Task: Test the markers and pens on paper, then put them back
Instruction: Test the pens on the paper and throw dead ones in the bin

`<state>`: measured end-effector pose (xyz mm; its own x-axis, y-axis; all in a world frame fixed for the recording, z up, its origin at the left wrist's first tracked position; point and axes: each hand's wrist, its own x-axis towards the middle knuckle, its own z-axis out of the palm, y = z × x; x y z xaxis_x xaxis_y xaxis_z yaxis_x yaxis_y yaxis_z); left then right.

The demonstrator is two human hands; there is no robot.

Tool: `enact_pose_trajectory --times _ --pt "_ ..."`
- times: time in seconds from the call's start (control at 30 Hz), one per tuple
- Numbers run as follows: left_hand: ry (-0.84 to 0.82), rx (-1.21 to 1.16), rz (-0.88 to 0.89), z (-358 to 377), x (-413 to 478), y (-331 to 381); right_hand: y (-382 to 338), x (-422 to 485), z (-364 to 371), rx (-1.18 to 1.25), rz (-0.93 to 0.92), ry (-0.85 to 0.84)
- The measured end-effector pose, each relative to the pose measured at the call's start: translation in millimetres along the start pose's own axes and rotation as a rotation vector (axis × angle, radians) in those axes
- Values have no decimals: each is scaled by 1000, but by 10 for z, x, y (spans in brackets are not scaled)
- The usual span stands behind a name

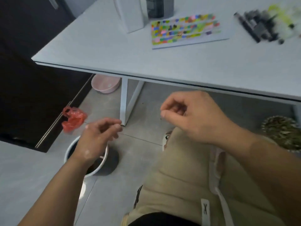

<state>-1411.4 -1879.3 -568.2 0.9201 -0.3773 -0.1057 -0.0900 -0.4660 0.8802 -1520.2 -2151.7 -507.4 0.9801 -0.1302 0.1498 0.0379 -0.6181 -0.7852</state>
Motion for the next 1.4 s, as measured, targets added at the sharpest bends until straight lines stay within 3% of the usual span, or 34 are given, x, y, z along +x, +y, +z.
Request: enact_pose_trajectory --times 0.13,0.23,0.47,0.7,0.9,1.07,1.27,1.33,1.4 --pt "-28 -183 228 105 330 926 -253 189 -728 -23 -100 178" --pt "-87 -202 351 295 657 1496 -184 385 -1191 -53 -77 240" --pt "-150 5 418 881 1613 2268 458 842 -1840 -158 163 340" --pt "-82 540 532 1707 2972 2859 879 1398 -2062 -302 257 434" --pt "-89 920 554 2319 3965 3121 1190 1441 -2052 -287 282 525" --pt "-182 1049 447 2637 4356 3227 1268 1413 -2138 -249 281 571" --pt "37 1195 650 2718 4366 3193 1253 1420 -2136 -240 264 574" --pt "46 1186 687 2637 4275 3211 1242 1397 -2145 -234 257 578" --pt "29 1013 661 2497 4106 3256 1220 1360 -2165 -221 264 579"
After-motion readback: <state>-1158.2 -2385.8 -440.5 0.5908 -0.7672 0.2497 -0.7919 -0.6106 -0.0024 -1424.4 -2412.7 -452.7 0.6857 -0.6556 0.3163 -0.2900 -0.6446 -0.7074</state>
